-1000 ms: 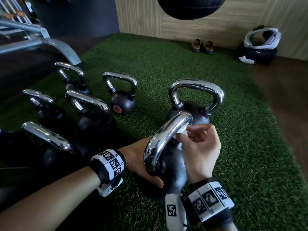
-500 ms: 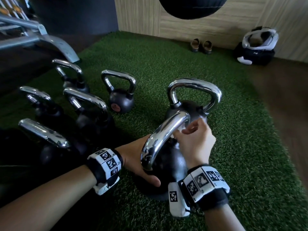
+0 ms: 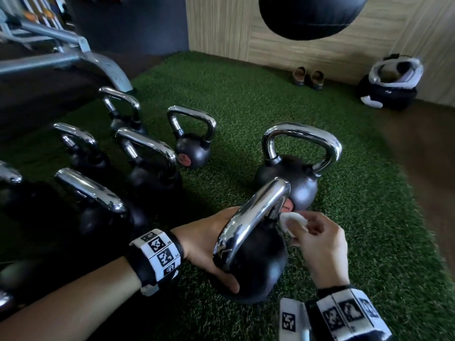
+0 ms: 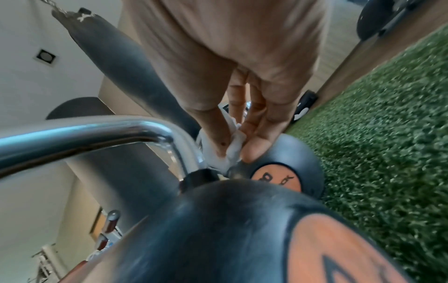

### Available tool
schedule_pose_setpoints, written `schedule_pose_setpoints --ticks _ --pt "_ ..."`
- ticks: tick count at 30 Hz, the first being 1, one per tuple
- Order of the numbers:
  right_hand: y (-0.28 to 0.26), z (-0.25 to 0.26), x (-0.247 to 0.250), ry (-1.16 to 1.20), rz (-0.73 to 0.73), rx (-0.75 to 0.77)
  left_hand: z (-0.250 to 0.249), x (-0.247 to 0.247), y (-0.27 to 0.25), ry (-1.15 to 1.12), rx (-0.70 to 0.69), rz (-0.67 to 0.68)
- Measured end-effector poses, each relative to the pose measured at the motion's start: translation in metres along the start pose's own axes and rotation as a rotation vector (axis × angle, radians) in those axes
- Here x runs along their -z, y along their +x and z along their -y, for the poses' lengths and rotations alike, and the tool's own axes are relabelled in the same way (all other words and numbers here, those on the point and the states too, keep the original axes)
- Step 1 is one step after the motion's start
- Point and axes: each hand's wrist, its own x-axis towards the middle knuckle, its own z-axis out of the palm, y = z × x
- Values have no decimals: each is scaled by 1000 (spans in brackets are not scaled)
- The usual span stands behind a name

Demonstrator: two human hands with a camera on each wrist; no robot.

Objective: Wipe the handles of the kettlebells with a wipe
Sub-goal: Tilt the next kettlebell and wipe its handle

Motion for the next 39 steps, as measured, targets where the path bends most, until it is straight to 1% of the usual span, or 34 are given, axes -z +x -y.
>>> schedule_pose_setpoints --ticks 1,2,3,4,5,7,8,9,10,11,13,14,15,17,20,23,25,27,29,32,35,39 --pt "3 2 3 42 24 15 0 2 1 2 -8 49" --pt "8 6 5 89 60 38 1 7 1 50 -13 115" --pt "13 12 5 135 108 57 -2 14 -1 107 12 187" --pt "19 16 2 156 170 77 -3 23 -2 115 47 241" --pt "24 21 -2 177 252 96 -9 35 -5 28 94 256" --pt "35 26 -12 186 425 114 -31 60 -13 -222 158 133" --pt "39 26 -16 180 507 119 -43 68 -16 -283 163 66" --pt "42 26 -19 192 582 119 -58 74 -20 -270 149 10" --pt "44 26 -20 205 654 120 -73 76 -23 -181 119 -27" --pt "46 25 -19 231 719 111 -89 73 -26 -6 94 -39" --pt "47 21 -17 231 797 117 -114 56 -33 445 59 -121" --pt "47 18 -16 204 790 131 -119 47 -34 621 44 -176" --pt "46 16 -14 171 766 141 -120 42 -33 694 33 -213" --pt "46 11 -12 116 719 152 -119 41 -29 634 23 -206" --pt "43 10 -12 133 693 165 -117 53 -20 568 44 -120" --pt "32 8 -11 185 609 177 -115 66 -13 519 15 -9" --pt "20 4 -6 157 508 207 -109 77 -8 451 -9 79" --pt "3 -2 1 85 357 253 -103 85 0 430 -43 137" --pt "-16 -9 8 40 218 302 -100 91 10 450 -101 186" --pt "-40 -19 12 1 63 325 -98 103 26 519 -192 257" --pt "-56 -28 11 -32 -15 318 -97 110 35 523 -254 294" --pt "-70 -32 6 -45 -77 261 -83 109 37 542 -294 235"
